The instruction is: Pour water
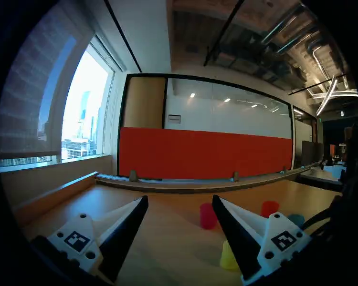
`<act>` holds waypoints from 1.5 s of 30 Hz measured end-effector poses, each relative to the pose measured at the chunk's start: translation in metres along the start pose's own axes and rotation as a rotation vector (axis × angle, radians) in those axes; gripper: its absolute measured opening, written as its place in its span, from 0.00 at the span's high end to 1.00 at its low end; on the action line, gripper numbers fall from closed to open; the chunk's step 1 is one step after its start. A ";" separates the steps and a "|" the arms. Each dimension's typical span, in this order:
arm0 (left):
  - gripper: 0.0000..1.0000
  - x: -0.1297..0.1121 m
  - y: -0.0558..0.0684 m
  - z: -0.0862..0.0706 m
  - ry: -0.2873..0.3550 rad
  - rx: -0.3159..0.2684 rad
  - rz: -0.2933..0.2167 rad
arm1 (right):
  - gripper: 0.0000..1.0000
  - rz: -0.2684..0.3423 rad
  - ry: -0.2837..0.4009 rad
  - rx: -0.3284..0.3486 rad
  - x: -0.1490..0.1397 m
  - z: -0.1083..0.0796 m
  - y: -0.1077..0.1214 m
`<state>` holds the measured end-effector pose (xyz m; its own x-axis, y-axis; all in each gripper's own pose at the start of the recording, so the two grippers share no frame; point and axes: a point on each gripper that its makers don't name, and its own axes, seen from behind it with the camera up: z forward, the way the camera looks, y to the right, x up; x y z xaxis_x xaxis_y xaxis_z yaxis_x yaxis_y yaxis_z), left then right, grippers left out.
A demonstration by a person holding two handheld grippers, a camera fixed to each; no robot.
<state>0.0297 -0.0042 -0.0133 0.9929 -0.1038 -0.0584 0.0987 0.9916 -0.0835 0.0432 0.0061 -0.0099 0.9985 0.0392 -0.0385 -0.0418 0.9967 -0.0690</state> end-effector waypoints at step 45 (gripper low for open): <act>0.00 -0.077 0.001 0.001 -0.011 0.114 0.063 | 0.01 -0.025 -0.043 -0.001 -0.011 -0.007 -0.002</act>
<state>-0.0466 0.0051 -0.0081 0.9980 -0.0408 -0.0487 0.0425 0.9985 0.0339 0.0322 0.0037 -0.0167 0.9998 0.0175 0.0065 -0.0170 0.9974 -0.0701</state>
